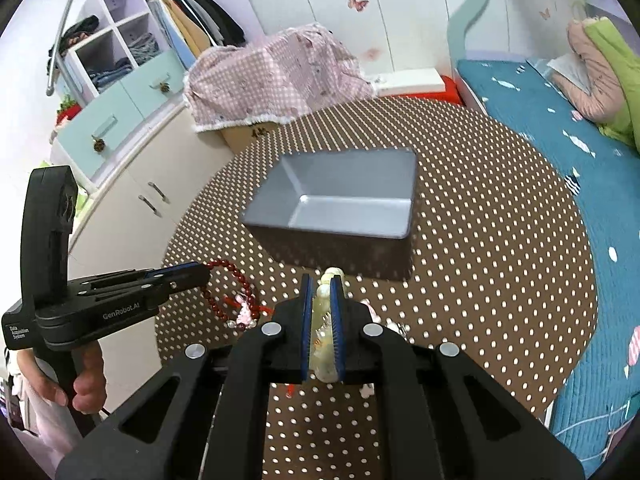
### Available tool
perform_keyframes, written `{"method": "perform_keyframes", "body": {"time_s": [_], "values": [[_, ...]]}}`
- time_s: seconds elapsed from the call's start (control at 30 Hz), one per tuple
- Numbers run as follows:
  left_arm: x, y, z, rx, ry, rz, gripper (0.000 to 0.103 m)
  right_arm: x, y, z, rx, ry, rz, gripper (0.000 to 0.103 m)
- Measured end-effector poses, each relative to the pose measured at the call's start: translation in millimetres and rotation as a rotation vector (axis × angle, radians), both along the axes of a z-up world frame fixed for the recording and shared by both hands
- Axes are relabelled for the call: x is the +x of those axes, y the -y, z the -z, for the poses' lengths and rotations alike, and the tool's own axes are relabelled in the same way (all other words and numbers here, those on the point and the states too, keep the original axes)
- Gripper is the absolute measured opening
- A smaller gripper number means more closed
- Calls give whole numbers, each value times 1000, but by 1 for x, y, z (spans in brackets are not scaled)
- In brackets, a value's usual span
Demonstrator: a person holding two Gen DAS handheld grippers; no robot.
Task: Organize jewelry
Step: 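Grasp the cream bead bracelet with the right tool while the left tool grasps the red bead bracelet, then carry the cream bracelet in the right tool while the left tool carries the red bracelet into the tin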
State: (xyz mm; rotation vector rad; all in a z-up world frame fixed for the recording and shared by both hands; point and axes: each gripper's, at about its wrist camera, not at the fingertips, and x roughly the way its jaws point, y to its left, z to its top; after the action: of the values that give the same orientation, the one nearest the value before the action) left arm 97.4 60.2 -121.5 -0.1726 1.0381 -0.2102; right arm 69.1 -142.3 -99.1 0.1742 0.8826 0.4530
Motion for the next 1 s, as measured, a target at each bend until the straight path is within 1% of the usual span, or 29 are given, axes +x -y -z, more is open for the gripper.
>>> {"method": "perform_keyframes", "body": {"time_s": [0.27,0.4,0.6,0.67,0.77,0.87,1.0], "values": [[0,10,-29,-32,71,32,8,6,2,-24,-12,75,22,8],[4,14,-45,-42,120,53,8,10,0,-35,-17,115,28,8],[16,21,-71,-53,198,72,8,18,0,-55,-17,188,31,8],[22,23,-77,-58,211,75,8,21,0,-58,-19,204,33,8],[33,29,-82,-66,224,84,8,31,1,-58,-20,206,41,8],[47,31,-82,-82,222,88,8,43,1,-53,-19,189,51,8],[69,35,-70,-99,184,87,8,58,3,-43,-21,148,57,8]]}}
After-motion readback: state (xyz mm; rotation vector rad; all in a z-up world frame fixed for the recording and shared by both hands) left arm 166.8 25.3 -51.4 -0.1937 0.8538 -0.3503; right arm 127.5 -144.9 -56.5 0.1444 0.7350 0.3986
